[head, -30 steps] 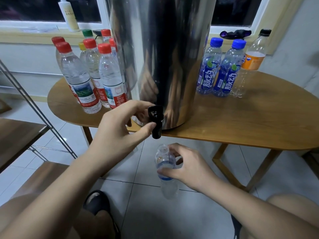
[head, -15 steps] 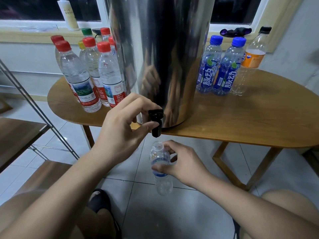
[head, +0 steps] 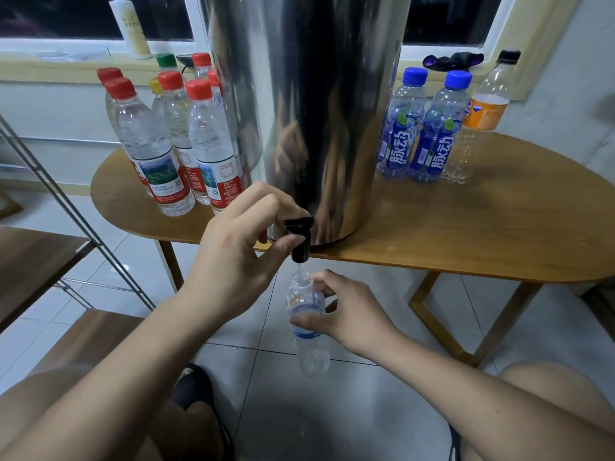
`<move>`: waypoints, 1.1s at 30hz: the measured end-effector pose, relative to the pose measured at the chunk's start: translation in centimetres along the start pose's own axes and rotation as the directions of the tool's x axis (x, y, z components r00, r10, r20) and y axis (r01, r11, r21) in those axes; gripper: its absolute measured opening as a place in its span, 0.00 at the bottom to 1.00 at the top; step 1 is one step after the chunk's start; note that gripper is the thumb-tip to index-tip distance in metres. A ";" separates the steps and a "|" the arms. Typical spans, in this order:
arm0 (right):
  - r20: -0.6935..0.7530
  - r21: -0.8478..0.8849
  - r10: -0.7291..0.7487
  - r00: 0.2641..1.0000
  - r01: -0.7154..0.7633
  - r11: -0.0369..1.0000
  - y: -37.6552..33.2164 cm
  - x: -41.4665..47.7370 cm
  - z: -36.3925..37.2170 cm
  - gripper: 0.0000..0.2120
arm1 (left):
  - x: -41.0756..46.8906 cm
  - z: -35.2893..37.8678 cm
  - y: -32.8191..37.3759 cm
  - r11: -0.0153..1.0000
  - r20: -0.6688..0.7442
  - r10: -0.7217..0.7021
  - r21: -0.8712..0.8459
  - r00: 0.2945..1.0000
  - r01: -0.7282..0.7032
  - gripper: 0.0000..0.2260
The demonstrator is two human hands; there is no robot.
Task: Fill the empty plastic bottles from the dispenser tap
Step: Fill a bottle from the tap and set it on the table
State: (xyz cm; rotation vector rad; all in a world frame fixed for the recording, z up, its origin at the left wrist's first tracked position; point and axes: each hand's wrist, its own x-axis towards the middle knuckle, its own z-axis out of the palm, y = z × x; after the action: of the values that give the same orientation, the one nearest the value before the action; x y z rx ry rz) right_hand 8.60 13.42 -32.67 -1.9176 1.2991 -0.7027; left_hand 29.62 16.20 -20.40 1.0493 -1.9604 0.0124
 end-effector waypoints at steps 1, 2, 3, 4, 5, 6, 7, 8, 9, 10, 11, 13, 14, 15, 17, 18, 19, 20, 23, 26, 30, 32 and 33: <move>0.001 -0.004 0.003 1.000 -0.003 1.000 0.1 0.1 0.0 0.37 | 0.0 0.1 0.0 1.000 -0.004 -0.003 -0.009 1.000 0.003 0.10; 0.004 -0.009 0.006 1.000 -0.006 1.000 0.1 0.1 0.1 0.38 | -0.1 0.1 0.0 1.000 -0.006 -0.005 -0.018 1.000 0.005 0.10; 0.007 -0.014 0.008 1.000 -0.008 1.000 0.1 0.2 0.1 0.38 | -0.1 0.2 0.0 1.000 -0.006 -0.006 -0.025 1.000 0.006 0.10; 0.011 -0.020 0.009 1.000 -0.009 1.000 0.1 0.2 0.1 0.38 | -0.1 0.2 0.1 1.000 -0.006 -0.008 -0.030 1.000 0.008 0.10; 0.015 -0.024 0.007 1.000 -0.007 1.000 0.1 0.2 0.1 0.37 | -0.1 0.2 0.1 0.999 -0.005 -0.012 -0.036 1.000 0.012 0.10; 0.019 -0.024 0.004 1.000 -0.004 1.000 0.1 0.2 0.1 0.37 | -0.1 0.1 0.1 0.999 -0.004 -0.018 -0.045 1.000 0.018 0.10; 0.020 -0.021 0.003 1.000 -0.002 1.000 0.1 0.2 0.1 0.36 | 0.0 0.1 0.1 0.998 -0.002 -0.024 -0.053 1.000 0.023 0.10; 0.018 -0.015 0.002 1.000 -0.002 1.000 0.2 0.2 0.1 0.35 | 0.0 0.1 0.1 0.998 0.002 -0.028 -0.059 1.000 0.028 0.10; 0.013 -0.011 0.002 1.000 -0.002 1.000 0.2 0.1 0.2 0.35 | 0.0 0.1 0.1 0.998 0.006 -0.029 -0.062 1.000 0.030 0.10; 0.007 -0.008 0.001 1.000 -0.001 1.000 0.2 0.1 0.2 0.35 | 0.0 0.1 0.1 0.998 0.008 -0.029 -0.062 1.000 0.030 0.10; 0.002 -0.005 0.003 1.000 -0.003 1.000 0.3 0.1 0.2 0.35 | 0.0 0.1 0.1 0.998 0.010 -0.030 -0.062 1.000 0.030 0.10; 0.002 -0.005 0.004 1.000 -0.004 1.000 0.3 0.1 0.2 0.36 | 0.0 0.0 0.1 0.998 0.012 -0.034 -0.062 0.999 0.035 0.11; 0.004 -0.006 0.003 1.000 -0.003 1.000 0.3 0.1 0.2 0.36 | 0.1 0.0 0.1 0.997 0.014 -0.037 -0.064 0.999 0.037 0.11; 0.005 -0.005 0.000 1.000 0.000 1.000 0.3 0.1 0.2 0.36 | 0.1 0.0 0.2 0.997 0.017 -0.038 -0.065 0.999 0.039 0.11; 0.005 -0.005 -0.002 1.000 0.003 1.000 0.3 0.1 0.1 0.35 | 0.1 0.0 0.2 0.997 0.016 -0.037 -0.065 0.999 0.037 0.11; 0.005 -0.009 -0.001 1.000 0.001 1.000 0.3 0.1 0.1 0.34 | 0.1 0.0 0.3 0.997 0.014 -0.035 -0.065 0.999 0.036 0.11; 0.006 -0.014 0.001 1.000 -0.001 1.000 0.3 0.2 0.2 0.34 | 0.0 0.0 0.3 0.997 0.012 -0.034 -0.067 0.999 0.034 0.11; 0.006 -0.020 0.002 1.000 -0.002 1.000 0.4 0.2 0.2 0.34 | 0.0 0.0 0.3 0.997 0.010 -0.032 -0.067 0.999 0.033 0.11; 0.004 -0.037 0.004 1.000 -0.004 0.999 0.5 0.3 0.4 0.34 | -0.1 0.1 0.4 0.998 -0.003 -0.033 -0.062 0.999 0.032 0.11; 0.010 -0.053 0.004 1.000 -0.004 0.999 0.5 0.3 0.5 0.33 | -0.1 0.2 0.4 0.997 -0.013 -0.029 -0.067 1.000 0.028 0.10; 0.022 -0.068 0.010 1.000 -0.008 0.998 0.5 0.3 0.6 0.34 | -0.2 0.3 0.4 0.997 -0.017 -0.029 -0.067 0.999 0.028 0.10; 0.022 -0.085 0.012 1.000 -0.010 0.996 0.5 0.3 0.6 0.35 | -0.2 0.4 0.4 0.997 -0.018 -0.030 -0.067 0.999 0.028 0.10; 0.023 -0.093 0.012 1.000 -0.010 0.996 0.5 0.3 0.6 0.36 | -0.2 0.4 0.5 0.997 -0.018 -0.030 -0.067 0.999 0.029 0.10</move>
State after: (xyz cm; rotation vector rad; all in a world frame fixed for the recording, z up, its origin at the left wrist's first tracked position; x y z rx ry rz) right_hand 8.89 13.15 -33.47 -1.9849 1.3482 -0.6225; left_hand 29.09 16.47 -20.60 1.0310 -1.9152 -0.0586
